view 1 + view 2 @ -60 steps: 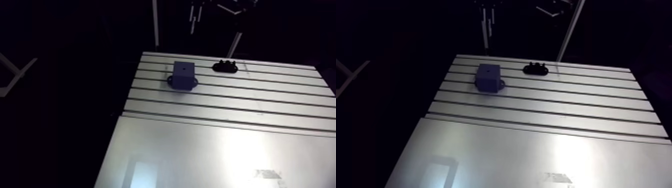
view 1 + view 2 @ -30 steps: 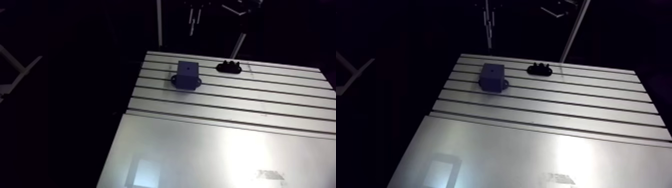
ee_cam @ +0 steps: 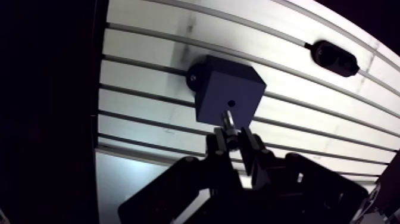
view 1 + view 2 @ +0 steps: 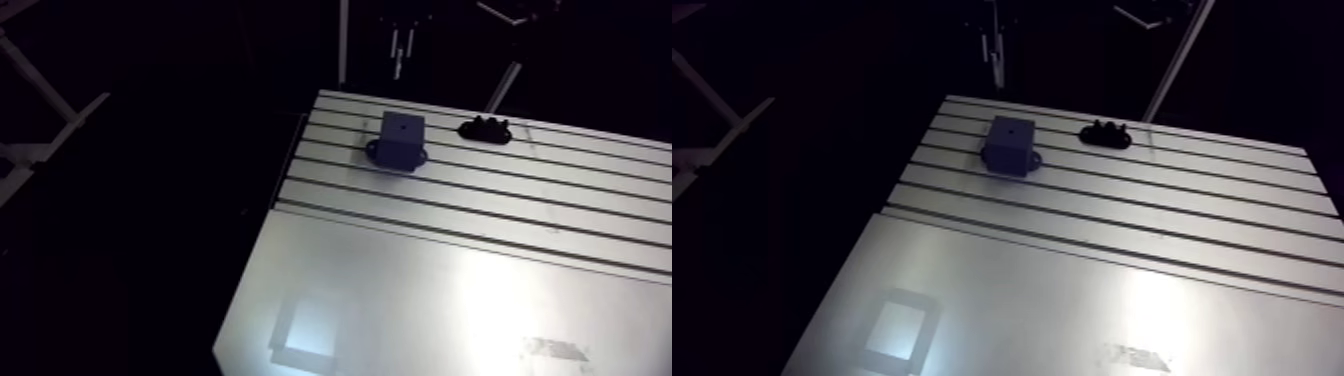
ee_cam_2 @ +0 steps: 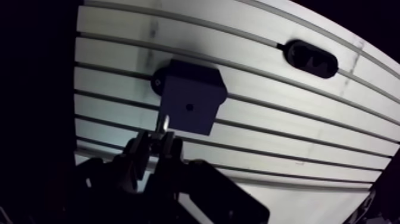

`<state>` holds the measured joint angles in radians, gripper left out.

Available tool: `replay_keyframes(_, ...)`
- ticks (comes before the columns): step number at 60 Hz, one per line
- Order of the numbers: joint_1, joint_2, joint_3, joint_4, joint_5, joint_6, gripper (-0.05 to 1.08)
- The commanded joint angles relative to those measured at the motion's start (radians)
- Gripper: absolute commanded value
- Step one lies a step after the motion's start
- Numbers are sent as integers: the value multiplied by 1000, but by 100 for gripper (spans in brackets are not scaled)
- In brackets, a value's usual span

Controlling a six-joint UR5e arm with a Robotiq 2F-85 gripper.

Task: Pick up the M10 bolt and insert it into the hole until fully seated.

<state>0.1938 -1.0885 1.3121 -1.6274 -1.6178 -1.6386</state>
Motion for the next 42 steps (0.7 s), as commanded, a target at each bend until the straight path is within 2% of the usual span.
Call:
replay_keyframes(1,10,3,5,-2,-12,-15,108)
replay_keyframes(19,-9,-16,35,-6,-9,-68,108)
replay_keyframes(21,-13,-19,50,-7,2,-69,108)
replay_keyframes(22,-13,-19,50,-7,2,-69,108)
replay_keyframes(23,-13,-20,53,-8,11,-69,108)
replay_keyframes(31,-32,-24,60,-19,26,-73,108)
replay_keyframes(42,-33,-24,68,-22,24,-71,108)
